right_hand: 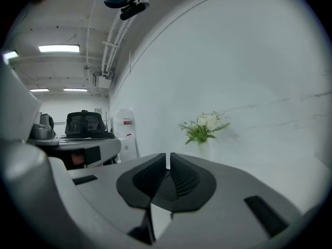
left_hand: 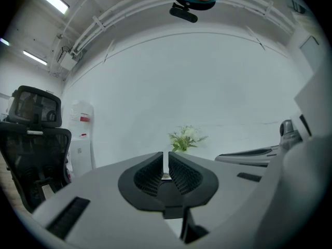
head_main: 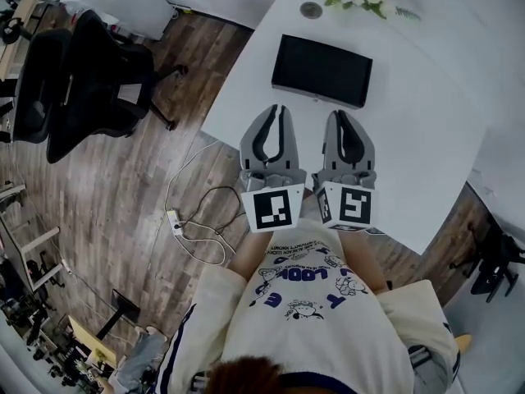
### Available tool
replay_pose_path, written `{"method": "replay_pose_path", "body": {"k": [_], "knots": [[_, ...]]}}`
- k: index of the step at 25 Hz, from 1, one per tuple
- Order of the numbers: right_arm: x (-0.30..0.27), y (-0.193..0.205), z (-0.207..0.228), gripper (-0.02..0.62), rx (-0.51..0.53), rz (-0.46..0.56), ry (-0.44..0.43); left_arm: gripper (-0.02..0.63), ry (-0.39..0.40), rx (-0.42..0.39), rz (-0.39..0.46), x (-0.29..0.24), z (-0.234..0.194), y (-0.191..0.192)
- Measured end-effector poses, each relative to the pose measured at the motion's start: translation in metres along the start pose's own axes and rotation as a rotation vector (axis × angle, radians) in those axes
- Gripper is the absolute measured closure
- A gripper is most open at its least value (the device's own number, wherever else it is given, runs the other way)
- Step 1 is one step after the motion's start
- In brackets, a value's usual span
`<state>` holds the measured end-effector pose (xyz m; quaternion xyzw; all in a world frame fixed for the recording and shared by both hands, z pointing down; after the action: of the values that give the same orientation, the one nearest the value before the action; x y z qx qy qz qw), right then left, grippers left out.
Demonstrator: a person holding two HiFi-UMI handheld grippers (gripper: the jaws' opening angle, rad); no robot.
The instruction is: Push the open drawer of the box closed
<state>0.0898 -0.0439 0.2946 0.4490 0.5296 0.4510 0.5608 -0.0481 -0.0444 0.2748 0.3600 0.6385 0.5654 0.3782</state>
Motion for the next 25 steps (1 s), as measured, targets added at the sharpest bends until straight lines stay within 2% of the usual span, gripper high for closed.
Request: {"method": "replay_pose_path", "body": {"k": [10, 25], "knots": [[0.011, -0.016, 0.000, 0.554, 0.017, 0.065, 0.006, 0.565, 0.000, -0.013, 0.031, 0.012, 0.005, -0.013], [0.017, -0.024, -0.001, 0.554, 0.007, 0.071, -0.002, 0.565, 0.001, -0.024, 0.065, 0.014, 0.010, -0.024]]}}
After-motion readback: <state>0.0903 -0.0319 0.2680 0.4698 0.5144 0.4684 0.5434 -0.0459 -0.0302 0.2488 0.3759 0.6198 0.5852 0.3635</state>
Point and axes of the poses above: the fingertips, and each gripper's own axes: x backward along the fingers, z to its right, y out of its underside, the point moved 7 cm from there along x, backward along the fingers, and after that the axes turned 14 degrees about y, right-handed, at the moved point
